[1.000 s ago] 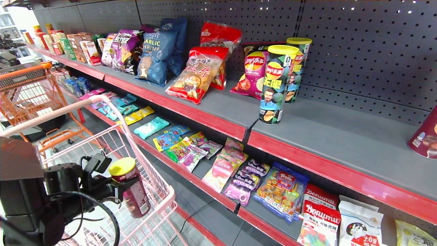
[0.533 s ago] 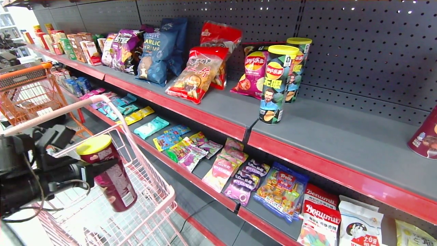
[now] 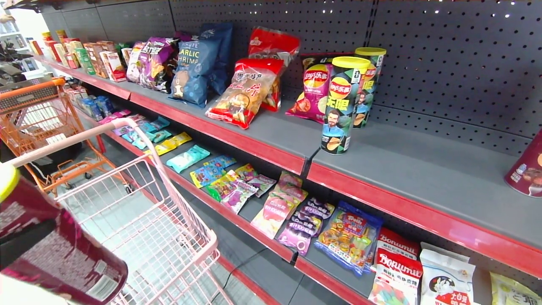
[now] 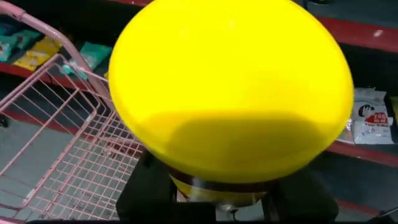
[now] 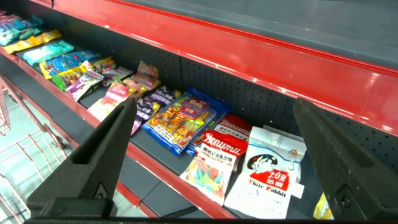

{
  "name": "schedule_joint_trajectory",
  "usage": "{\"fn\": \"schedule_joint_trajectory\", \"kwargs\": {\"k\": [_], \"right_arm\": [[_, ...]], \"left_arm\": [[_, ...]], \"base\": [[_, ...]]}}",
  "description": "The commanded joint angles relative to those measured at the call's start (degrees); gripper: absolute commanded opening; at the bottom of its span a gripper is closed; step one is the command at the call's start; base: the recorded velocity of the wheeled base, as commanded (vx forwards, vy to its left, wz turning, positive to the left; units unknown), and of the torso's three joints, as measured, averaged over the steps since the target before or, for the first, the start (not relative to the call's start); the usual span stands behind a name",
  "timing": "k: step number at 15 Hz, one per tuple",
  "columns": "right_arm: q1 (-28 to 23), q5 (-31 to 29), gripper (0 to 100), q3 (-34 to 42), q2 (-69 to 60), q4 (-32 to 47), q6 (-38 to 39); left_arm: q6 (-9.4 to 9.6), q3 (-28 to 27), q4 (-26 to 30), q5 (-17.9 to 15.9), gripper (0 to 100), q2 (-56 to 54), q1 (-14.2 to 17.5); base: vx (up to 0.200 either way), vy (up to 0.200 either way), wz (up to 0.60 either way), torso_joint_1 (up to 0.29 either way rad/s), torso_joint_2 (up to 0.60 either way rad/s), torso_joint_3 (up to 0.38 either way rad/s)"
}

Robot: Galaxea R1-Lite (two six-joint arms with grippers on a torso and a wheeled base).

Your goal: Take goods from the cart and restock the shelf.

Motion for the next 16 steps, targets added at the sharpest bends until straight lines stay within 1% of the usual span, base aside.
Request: {"fn": "schedule_joint_trajectory", "kwargs": {"k": [1, 3, 4, 8, 9, 11, 12, 14, 16], "right_arm": [[0.0, 0.0, 100, 0.0, 0.0, 0.0, 0.0], [0.0, 0.0, 100, 0.0, 0.0, 0.0, 0.0], [0.0, 0.0, 100, 0.0, 0.0, 0.0, 0.0], [0.0, 0.0, 100, 0.0, 0.0, 0.0, 0.1], [0.0, 0.0, 100, 0.0, 0.0, -0.1, 0.1], [0.0, 0.0, 100, 0.0, 0.0, 0.0, 0.1], [0.0, 0.0, 100, 0.0, 0.0, -0.1, 0.1], [0.0, 0.0, 100, 0.0, 0.0, 0.0, 0.1], [0.0, 0.0, 100, 0.0, 0.0, 0.0, 0.1]], "left_arm": [[-0.01, 1.3, 4.1, 0.2, 0, -15.3, 0.0], [-0.1, 1.1, 4.0, 0.3, 0, -16.6, 0.2], [-0.1, 0.9, 4.0, 0.9, 0, -16.7, 0.2], [-0.27, 0.5, 3.8, 1.1, 0, -16.4, 0.1], [-0.54, 0.1, 3.9, 1.5, 0, -16.1, 0.2], [-0.54, -0.3, 3.8, 4.7, 0, -15.3, 0.3], [-0.63, -0.8, 3.6, 7.5, 0, -14.8, 0.3], [-1.86, -2.0, 3.6, 10.8, 0, -14.5, 0.3], [-2.3, -2.0, 3.9, 14.9, 0, -13.9, 0.3]], "base": [[0.0, 0.0, 0.0, 0.0, 0.0, 0.0], [0.0, 0.0, 0.0, 0.11, -0.3, -0.188], [0.0, 0.0, 0.0, 0.188, -0.5, -0.295], [0.0, 0.0, 0.0, 0.225, -0.54, -0.316], [0.0, 0.0, 0.0, 0.173, -0.43, -0.242], [0.0, 0.0, 0.0, 0.176, -0.41, -0.232], [0.0, 0.0, 0.0, 0.168, -0.38, -0.222], [0.0, 0.0, 0.0, 0.166, -0.37, -0.215], [0.0, 0.0, 0.0, 0.159, -0.36, -0.193]]}}
